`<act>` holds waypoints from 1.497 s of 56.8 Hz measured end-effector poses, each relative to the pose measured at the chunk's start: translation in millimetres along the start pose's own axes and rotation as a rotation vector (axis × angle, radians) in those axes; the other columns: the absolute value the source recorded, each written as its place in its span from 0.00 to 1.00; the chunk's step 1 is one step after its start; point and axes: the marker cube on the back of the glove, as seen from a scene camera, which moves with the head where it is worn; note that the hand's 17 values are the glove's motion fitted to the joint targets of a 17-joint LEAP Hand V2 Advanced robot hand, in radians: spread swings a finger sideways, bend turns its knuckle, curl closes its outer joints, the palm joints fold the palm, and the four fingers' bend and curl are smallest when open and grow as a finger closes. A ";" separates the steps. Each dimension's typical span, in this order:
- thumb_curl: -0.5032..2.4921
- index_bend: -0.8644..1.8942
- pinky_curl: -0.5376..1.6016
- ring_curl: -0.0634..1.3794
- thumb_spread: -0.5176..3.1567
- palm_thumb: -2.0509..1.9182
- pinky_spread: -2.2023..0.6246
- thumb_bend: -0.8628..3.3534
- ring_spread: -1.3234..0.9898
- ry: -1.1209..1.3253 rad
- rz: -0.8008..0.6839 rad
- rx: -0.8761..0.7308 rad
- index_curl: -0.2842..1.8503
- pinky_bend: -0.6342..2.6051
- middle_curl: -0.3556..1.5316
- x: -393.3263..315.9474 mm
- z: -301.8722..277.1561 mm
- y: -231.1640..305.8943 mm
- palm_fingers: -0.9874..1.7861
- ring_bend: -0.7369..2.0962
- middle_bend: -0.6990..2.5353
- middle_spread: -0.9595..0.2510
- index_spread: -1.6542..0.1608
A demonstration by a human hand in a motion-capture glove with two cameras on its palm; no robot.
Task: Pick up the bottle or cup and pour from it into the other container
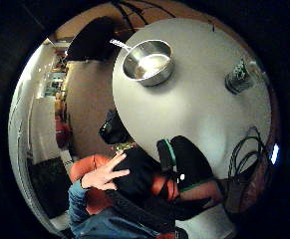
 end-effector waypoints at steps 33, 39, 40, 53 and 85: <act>0.28 0.37 0.41 0.24 0.42 0.67 0.86 0.20 0.55 -0.003 0.015 -0.059 0.25 0.34 0.34 112.0 -0.6 55.1 0.37 0.40 0.27 0.70 0.68; 0.28 0.37 0.41 0.24 0.42 0.67 0.86 0.20 0.55 -0.033 0.027 -0.063 0.25 0.33 0.34 139.0 -1.3 57.3 0.37 0.40 0.27 0.69 0.68; 0.28 0.37 0.41 0.24 0.42 0.67 0.86 0.20 0.55 -0.042 0.034 -0.068 0.25 0.33 0.34 142.8 -1.6 57.7 0.37 0.39 0.27 0.69 0.68; 0.29 0.37 0.41 0.23 0.42 0.68 0.86 0.20 0.55 -0.135 0.066 -0.081 0.25 0.33 0.34 188.7 7.3 57.2 0.37 0.39 0.27 0.68 0.68; 0.29 0.37 0.41 0.24 0.40 0.68 0.86 0.20 0.54 -0.229 0.128 -0.081 0.25 0.32 0.35 264.7 68.8 -25.0 0.39 0.38 0.28 0.64 0.68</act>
